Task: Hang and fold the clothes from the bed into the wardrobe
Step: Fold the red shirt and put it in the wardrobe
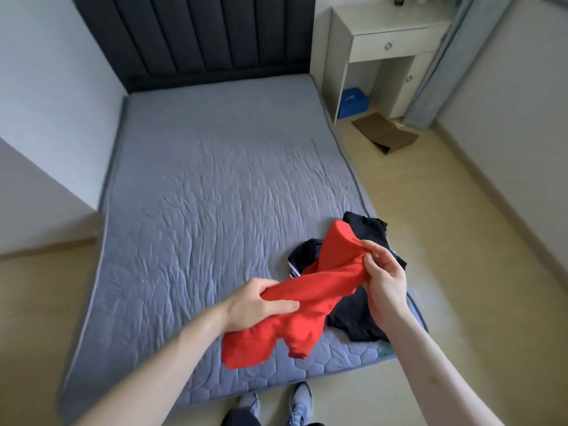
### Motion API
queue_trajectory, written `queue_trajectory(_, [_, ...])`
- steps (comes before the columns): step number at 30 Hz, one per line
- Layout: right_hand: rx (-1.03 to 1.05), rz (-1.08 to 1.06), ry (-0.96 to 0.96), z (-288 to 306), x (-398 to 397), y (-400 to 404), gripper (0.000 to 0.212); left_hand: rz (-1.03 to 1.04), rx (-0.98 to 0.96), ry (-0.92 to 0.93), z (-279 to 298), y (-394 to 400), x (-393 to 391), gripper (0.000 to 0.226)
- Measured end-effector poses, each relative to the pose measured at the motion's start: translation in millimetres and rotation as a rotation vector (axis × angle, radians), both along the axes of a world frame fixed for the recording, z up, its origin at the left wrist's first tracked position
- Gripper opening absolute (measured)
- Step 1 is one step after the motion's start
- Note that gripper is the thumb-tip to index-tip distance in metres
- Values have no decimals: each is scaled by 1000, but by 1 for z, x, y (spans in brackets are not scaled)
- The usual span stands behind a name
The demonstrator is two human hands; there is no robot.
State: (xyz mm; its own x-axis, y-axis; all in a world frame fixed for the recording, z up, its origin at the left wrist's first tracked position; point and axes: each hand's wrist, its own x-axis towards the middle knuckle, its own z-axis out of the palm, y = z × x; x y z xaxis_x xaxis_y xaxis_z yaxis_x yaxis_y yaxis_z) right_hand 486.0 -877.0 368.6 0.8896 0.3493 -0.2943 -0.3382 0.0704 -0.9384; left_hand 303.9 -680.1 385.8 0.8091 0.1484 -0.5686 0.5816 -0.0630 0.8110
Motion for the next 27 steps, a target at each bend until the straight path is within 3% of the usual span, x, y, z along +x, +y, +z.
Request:
queue_trajectory(2, [-6, 41, 11, 9, -12, 4, 32, -69, -205, 141, 17, 8, -21, 46])
queue_trajectory(6, [4, 162, -22, 28, -43, 18, 30, -33, -70, 285, 30, 24, -60, 53])
queue_trajectory(9, [-140, 190, -188, 29, -62, 24, 36, 60, 59, 123, 38, 48, -76, 37])
queue_trajectory(11, [-293, 240, -301, 27, -69, 23, 42, 85, 349, -25, 49, 67, -84, 24])
queue_trajectory(13, [-519, 358, -392, 26, -81, 28, 43, 59, 621, -179, 67, 84, -92, 26])
queue_trajectory(16, [-670, 447, -578, 34, -115, 56, 58, -68, 653, -360, 104, 98, -105, 33])
queue_trajectory(19, [-529, 659, -840, 46, -150, 108, 93, -167, 608, -468, 133, 111, -116, 35])
queue_trajectory(20, [-482, 761, -858, 50, -161, 128, 96, -193, 573, -479, 141, 119, -119, 39])
queue_trajectory(21, [-464, 836, -815, 55, -171, 147, 87, -216, 554, -482, 147, 128, -123, 45])
queue_trajectory(23, [-533, 935, -756, 59, -184, 171, 49, -251, 569, -477, 156, 147, -132, 57])
queue_trajectory(25, [-594, 925, -733, 62, -196, 189, 24, -264, 589, -469, 165, 173, -151, 66])
queue_trajectory(26, [-571, 898, -708, 65, -201, 196, 26, -251, 574, -465, 168, 184, -160, 69])
queue_trajectory(27, [-522, 868, -697, 70, -206, 205, 43, -238, 553, -459, 171, 194, -168, 70])
